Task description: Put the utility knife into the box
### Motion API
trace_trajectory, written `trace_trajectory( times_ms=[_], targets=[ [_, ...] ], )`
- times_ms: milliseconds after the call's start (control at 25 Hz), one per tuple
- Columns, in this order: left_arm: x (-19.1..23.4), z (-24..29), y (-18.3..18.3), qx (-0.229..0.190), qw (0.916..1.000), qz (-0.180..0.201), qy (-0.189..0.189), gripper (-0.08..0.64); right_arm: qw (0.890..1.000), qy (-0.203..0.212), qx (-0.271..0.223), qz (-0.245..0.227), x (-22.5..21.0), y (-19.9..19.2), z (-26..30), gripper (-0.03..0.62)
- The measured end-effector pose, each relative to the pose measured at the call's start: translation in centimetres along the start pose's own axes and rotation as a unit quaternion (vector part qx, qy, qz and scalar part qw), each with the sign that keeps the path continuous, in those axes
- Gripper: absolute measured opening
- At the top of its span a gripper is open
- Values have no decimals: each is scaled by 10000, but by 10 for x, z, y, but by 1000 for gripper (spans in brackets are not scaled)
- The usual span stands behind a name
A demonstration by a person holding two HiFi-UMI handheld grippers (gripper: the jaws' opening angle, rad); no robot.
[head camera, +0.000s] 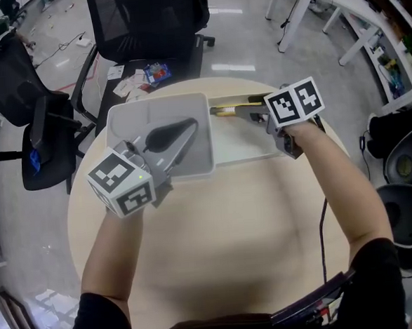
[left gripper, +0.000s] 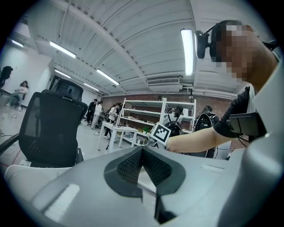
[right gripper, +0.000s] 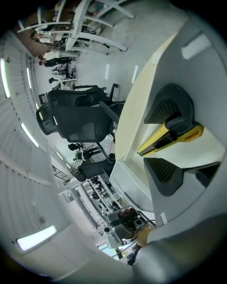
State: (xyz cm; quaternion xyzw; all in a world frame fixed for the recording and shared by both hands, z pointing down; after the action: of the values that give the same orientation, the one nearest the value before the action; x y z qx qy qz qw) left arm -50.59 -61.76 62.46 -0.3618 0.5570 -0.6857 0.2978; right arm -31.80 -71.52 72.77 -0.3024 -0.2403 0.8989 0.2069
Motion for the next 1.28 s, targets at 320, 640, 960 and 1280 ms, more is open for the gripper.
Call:
trace_trajectory(
  times_ms=[320,640,960,1280],
  targets=[
    [2,-3,-9,36,10000,-7,29,0,9973,-567,-51,-464,2,-2,4,295],
    [2,-4,-7,-5,10000,19,68,0,9949,-411,-714,-580,11,13,-18,259],
    [0,-10,15,-106,9996,122,219,0,9789,-120,-2001,-389,24,24,-72,15],
    [-31,-27,62,-237,9991,295,214,0,9648,-121,-2491,-836,83,20,-131,14]
  ],
)
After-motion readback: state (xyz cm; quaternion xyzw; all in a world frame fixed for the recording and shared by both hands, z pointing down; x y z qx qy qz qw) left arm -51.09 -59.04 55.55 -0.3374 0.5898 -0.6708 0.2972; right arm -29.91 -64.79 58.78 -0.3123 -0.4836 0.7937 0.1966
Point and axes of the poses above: the fingertips, and each gripper's own axes: z forward along the fingers, x to its left, y out of its top, the point moved 5 cm from there along -z, backward along the fingers, and after that the axes turned 6 degrees about z, right-handed, at the moved point
